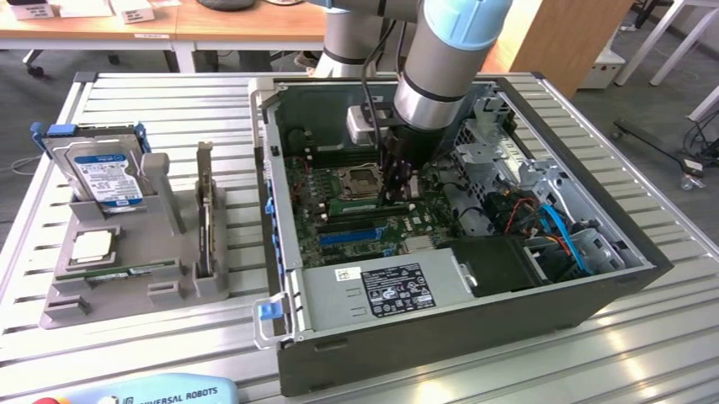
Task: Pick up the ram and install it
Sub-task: 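Insert the ram into the slot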
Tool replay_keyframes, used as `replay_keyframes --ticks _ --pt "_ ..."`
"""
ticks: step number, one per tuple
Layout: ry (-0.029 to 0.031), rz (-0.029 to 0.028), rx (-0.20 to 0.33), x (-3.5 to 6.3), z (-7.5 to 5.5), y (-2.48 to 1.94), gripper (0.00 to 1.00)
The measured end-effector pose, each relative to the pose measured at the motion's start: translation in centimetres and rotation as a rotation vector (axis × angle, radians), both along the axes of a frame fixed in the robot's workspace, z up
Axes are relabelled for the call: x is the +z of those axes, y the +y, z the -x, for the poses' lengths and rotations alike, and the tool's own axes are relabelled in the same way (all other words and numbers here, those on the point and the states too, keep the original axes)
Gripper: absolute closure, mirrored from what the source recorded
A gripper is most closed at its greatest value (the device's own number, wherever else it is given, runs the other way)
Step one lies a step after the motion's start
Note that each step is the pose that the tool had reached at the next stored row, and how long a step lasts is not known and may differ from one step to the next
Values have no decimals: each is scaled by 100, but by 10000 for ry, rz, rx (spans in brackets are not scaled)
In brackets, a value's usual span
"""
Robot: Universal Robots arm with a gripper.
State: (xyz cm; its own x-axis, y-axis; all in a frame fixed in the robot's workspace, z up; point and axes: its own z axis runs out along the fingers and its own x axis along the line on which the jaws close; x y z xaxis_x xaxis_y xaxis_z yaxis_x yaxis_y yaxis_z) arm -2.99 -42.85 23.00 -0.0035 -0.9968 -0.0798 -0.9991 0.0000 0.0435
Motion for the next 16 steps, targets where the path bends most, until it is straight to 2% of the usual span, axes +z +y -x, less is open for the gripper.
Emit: replay_keyframes --ticks 16 --pt "-1 3 2 -13 -1 -2 88"
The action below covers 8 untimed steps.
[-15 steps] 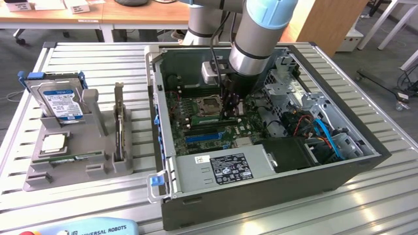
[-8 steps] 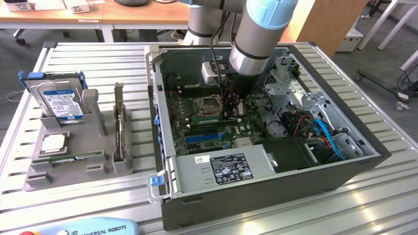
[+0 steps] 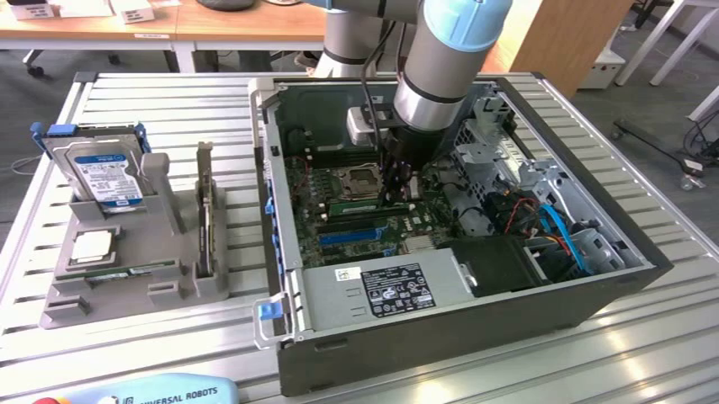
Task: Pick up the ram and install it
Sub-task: 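Insert the ram into the slot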
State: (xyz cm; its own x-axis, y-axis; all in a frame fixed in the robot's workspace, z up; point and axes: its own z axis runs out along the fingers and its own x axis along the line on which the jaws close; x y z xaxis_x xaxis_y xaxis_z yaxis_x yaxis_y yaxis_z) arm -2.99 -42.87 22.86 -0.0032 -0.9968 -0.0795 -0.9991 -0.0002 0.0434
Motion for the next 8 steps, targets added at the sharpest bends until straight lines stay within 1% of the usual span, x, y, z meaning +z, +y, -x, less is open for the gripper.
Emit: replay_keyframes --ticks 8 --pt "-1 -1 0 -2 0 3 88"
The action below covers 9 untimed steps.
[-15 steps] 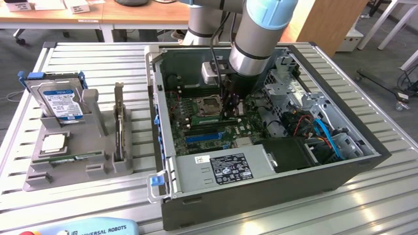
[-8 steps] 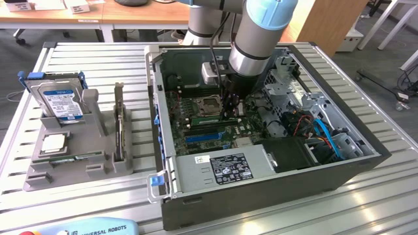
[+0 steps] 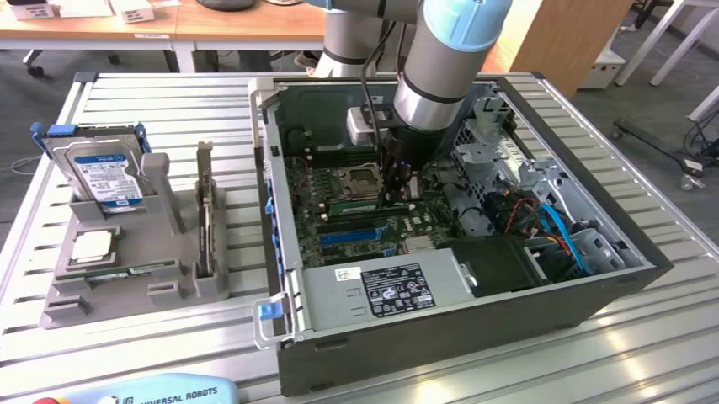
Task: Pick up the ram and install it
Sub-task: 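Insert the ram into the slot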
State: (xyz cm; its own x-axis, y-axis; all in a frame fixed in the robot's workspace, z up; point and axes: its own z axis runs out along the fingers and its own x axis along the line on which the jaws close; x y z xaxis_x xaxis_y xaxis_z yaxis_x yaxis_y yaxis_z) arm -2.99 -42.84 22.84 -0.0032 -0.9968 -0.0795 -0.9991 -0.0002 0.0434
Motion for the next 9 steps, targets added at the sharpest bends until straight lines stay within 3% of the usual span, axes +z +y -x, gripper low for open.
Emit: replay_keyframes --ticks 9 --pt "-1 -1 0 -11 0 0 88"
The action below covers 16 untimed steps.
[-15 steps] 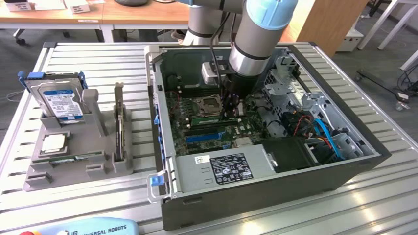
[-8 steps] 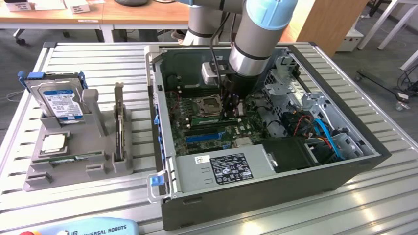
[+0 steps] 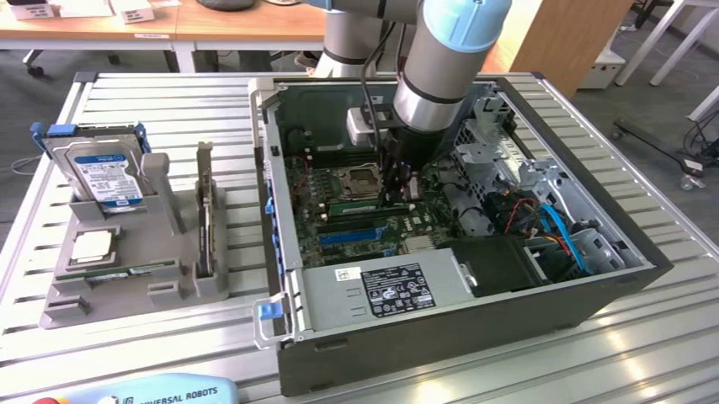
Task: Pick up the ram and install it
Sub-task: 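Insert the ram into the slot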
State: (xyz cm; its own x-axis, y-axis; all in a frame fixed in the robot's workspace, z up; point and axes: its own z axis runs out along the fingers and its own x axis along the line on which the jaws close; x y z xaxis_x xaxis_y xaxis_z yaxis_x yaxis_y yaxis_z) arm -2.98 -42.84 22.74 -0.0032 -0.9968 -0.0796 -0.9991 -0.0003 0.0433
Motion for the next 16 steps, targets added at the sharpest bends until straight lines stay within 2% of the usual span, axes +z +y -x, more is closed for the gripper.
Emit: replay_keyframes --ticks 16 --pt "1 0 -1 -10 -4 0 88"
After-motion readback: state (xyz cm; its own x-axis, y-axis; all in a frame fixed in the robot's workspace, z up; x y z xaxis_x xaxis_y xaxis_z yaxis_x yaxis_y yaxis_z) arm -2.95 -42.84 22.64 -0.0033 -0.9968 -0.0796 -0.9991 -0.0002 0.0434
